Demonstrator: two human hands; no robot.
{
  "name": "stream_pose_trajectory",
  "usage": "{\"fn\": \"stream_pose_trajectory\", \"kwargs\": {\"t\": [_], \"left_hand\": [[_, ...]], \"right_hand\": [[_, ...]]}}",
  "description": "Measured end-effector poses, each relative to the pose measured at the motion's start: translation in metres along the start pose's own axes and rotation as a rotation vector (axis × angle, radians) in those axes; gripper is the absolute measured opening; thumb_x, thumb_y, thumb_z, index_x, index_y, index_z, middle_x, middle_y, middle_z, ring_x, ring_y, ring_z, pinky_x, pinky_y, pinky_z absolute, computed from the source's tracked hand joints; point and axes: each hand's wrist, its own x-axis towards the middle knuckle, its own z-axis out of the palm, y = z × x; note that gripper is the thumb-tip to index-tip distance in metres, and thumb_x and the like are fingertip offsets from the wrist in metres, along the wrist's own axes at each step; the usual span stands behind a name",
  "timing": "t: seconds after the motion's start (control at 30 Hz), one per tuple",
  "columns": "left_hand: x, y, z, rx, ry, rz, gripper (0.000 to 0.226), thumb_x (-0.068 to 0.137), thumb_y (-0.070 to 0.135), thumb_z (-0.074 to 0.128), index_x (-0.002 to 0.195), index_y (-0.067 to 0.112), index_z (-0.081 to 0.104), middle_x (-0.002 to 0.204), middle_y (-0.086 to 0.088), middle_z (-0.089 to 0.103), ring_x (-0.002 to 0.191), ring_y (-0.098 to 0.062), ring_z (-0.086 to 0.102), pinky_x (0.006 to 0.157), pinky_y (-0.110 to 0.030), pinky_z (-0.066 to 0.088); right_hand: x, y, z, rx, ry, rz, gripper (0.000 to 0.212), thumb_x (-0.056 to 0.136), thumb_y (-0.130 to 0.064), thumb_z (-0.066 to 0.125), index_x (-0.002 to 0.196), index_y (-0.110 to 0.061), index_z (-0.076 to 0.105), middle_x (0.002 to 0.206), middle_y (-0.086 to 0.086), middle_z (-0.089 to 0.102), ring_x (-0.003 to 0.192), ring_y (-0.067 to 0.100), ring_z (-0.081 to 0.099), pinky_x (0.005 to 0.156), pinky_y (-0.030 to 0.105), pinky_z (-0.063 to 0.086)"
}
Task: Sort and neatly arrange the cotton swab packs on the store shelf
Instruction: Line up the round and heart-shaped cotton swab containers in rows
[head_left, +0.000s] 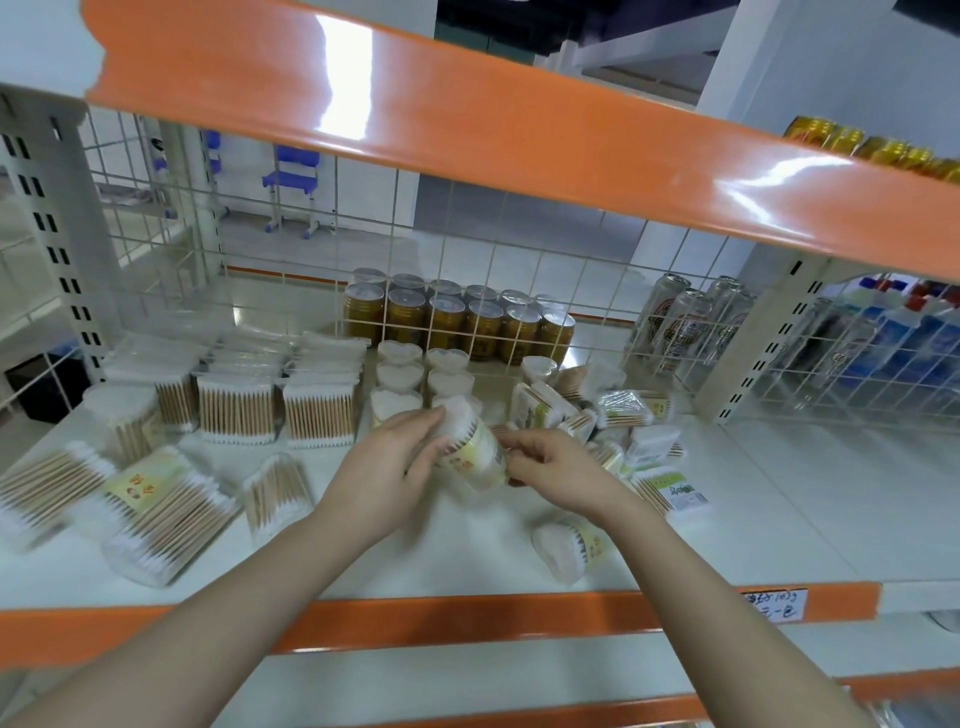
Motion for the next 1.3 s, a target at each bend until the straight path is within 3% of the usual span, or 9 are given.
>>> {"fn": "stream_pose_trajectory", "kwargs": {"t": [0.03, 0.17, 0.27, 0.33, 0.63, 0.8, 1.3], "left_hand": [[0.001, -0.001, 0.000, -0.008, 0.005, 0.001, 0.039, 0.095, 0.020, 0.049, 0.131, 0.006, 0.050, 0.129, -0.008, 0.056, 0.118, -0.020, 0.051, 0.098, -0.028, 0.041], [0.004, -0.003, -0.002, -0.018, 0.035, 0.006, 0.035, 0.093, 0.012, 0.051, 0.128, 0.009, 0.054, 0.126, -0.006, 0.059, 0.116, -0.018, 0.053, 0.094, -0.022, 0.039], [0.006, -0.004, -0.002, -0.015, 0.026, 0.002, 0.035, 0.094, 0.014, 0.051, 0.128, 0.010, 0.055, 0.125, -0.005, 0.060, 0.114, -0.017, 0.054, 0.092, -0.021, 0.040], [0.007, -0.004, 0.000, -0.019, 0.021, -0.002, 0.034, 0.094, 0.013, 0.050, 0.127, 0.010, 0.055, 0.124, -0.006, 0.060, 0.114, -0.018, 0.054, 0.092, -0.022, 0.040], [0.015, -0.004, 0.001, 0.002, 0.039, -0.050, 0.032, 0.094, 0.009, 0.047, 0.125, 0.010, 0.058, 0.125, -0.005, 0.059, 0.117, -0.019, 0.053, 0.093, -0.020, 0.035], [0.019, -0.003, 0.003, -0.022, 0.058, -0.086, 0.031, 0.094, 0.008, 0.047, 0.122, 0.012, 0.060, 0.122, -0.005, 0.061, 0.114, -0.018, 0.054, 0.091, -0.021, 0.038], [0.028, -0.012, 0.004, -0.033, 0.082, -0.047, 0.028, 0.090, 0.007, 0.054, 0.115, 0.013, 0.065, 0.115, -0.003, 0.065, 0.106, -0.016, 0.059, 0.093, -0.027, 0.045]], "right_hand": [[-0.001, 0.000, 0.000, 0.024, -0.015, 0.007, 0.033, 0.089, -0.009, 0.052, 0.119, -0.012, 0.063, 0.075, -0.004, 0.062, 0.081, 0.012, 0.061, 0.091, 0.037, 0.051], [-0.005, 0.000, -0.002, 0.159, -0.095, 0.074, 0.032, 0.088, -0.011, 0.055, 0.120, -0.009, 0.059, 0.102, 0.013, 0.068, 0.092, 0.018, 0.065, 0.091, 0.032, 0.052], [-0.004, 0.003, 0.000, 0.109, -0.103, 0.070, 0.034, 0.084, -0.017, 0.064, 0.117, -0.012, 0.059, 0.088, 0.004, 0.063, 0.085, 0.018, 0.062, 0.089, 0.035, 0.049], [-0.004, 0.004, 0.001, 0.065, -0.096, 0.054, 0.031, 0.081, -0.022, 0.070, 0.111, -0.017, 0.061, 0.083, 0.002, 0.057, 0.077, 0.016, 0.055, 0.080, 0.036, 0.047], [-0.006, 0.005, 0.010, 0.032, 0.004, 0.075, 0.038, 0.074, -0.033, 0.076, 0.100, -0.016, 0.054, 0.067, -0.009, 0.044, 0.056, 0.004, 0.041, 0.056, 0.020, 0.033], [-0.005, 0.002, 0.012, -0.039, 0.052, 0.076, 0.043, 0.072, -0.039, 0.076, 0.100, -0.018, 0.050, 0.080, -0.007, 0.048, 0.066, 0.006, 0.046, 0.058, 0.018, 0.035], [-0.001, -0.002, 0.019, -0.076, 0.094, 0.015, 0.046, 0.073, -0.035, 0.076, 0.103, -0.022, 0.045, 0.079, -0.014, 0.046, 0.065, 0.002, 0.045, 0.060, 0.018, 0.036]]}}
